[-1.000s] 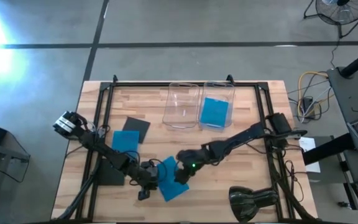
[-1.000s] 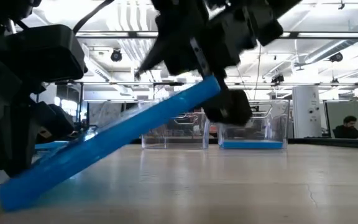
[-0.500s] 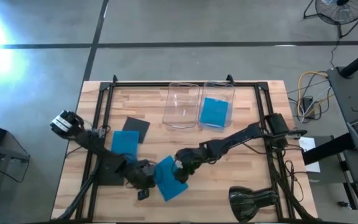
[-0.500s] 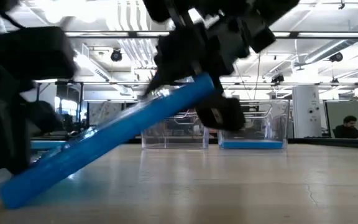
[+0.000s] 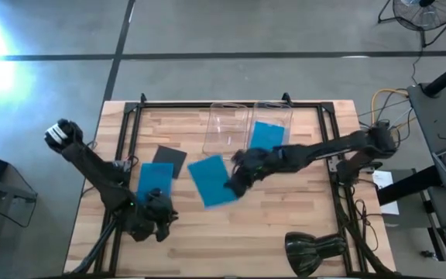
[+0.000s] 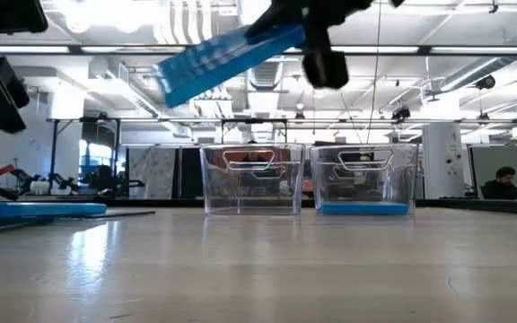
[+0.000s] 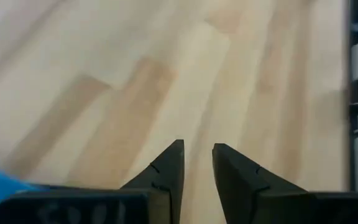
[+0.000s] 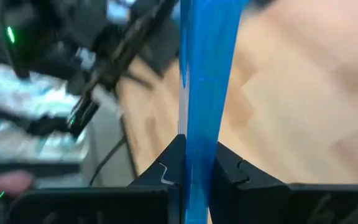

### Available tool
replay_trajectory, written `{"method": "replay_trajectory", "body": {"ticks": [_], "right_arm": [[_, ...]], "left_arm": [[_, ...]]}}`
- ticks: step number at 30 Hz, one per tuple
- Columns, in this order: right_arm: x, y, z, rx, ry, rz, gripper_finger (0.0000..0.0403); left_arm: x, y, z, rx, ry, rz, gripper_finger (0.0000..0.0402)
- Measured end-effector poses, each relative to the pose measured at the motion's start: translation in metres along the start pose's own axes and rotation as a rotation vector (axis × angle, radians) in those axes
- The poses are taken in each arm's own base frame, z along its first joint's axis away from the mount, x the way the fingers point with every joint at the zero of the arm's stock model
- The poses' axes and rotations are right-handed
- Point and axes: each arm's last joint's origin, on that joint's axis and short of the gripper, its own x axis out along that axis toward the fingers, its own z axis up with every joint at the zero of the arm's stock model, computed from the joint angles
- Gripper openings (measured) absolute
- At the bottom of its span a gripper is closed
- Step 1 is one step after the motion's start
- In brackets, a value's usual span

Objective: Pick & place jewel cases by type
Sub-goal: Put the right blue CD case into the right transparent bin

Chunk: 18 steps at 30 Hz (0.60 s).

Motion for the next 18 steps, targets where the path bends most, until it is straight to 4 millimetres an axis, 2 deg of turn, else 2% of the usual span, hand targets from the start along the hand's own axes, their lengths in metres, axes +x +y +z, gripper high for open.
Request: {"method": "replay_trajectory", "body": {"ticks": [3, 5, 8, 10, 12, 15, 18], "right_arm": [[-0.045, -0.003, 0.017, 0.035, -0.184, -0.147, 0.0024], [-0.077, -0.012, 0.025, 0.117, -0.309, -0.282, 0.0024], [-0.113, -0.053, 0.028, 0.296, -0.411, -0.572, 0.0024], [-0.124, -0.083, 0.033, 0.405, -0.436, -0.625, 0.0024], [-0.132, -0.111, 0.037, 0.494, -0.415, -0.585, 0.0034], [-0.131, -0.142, 0.039, 0.563, -0.364, -0.548, 0.0068], [-0.131, -0.151, 0.034, 0.570, -0.334, -0.568, 0.0103]], "left_arm": [[-0.005, 0.007, 0.004, 0.015, -0.028, 0.038, 0.0066], [-0.009, 0.011, 0.008, -0.003, -0.050, 0.051, 0.0066], [-0.012, 0.017, 0.012, -0.034, -0.061, 0.064, 0.0066], [-0.013, 0.021, 0.016, -0.063, -0.072, 0.067, 0.0066], [-0.013, 0.025, 0.019, -0.082, -0.081, 0.074, 0.0066], [-0.016, 0.028, 0.024, -0.103, -0.092, 0.076, 0.0066], [-0.021, 0.028, 0.027, -0.119, -0.087, 0.046, 0.0066]]}}
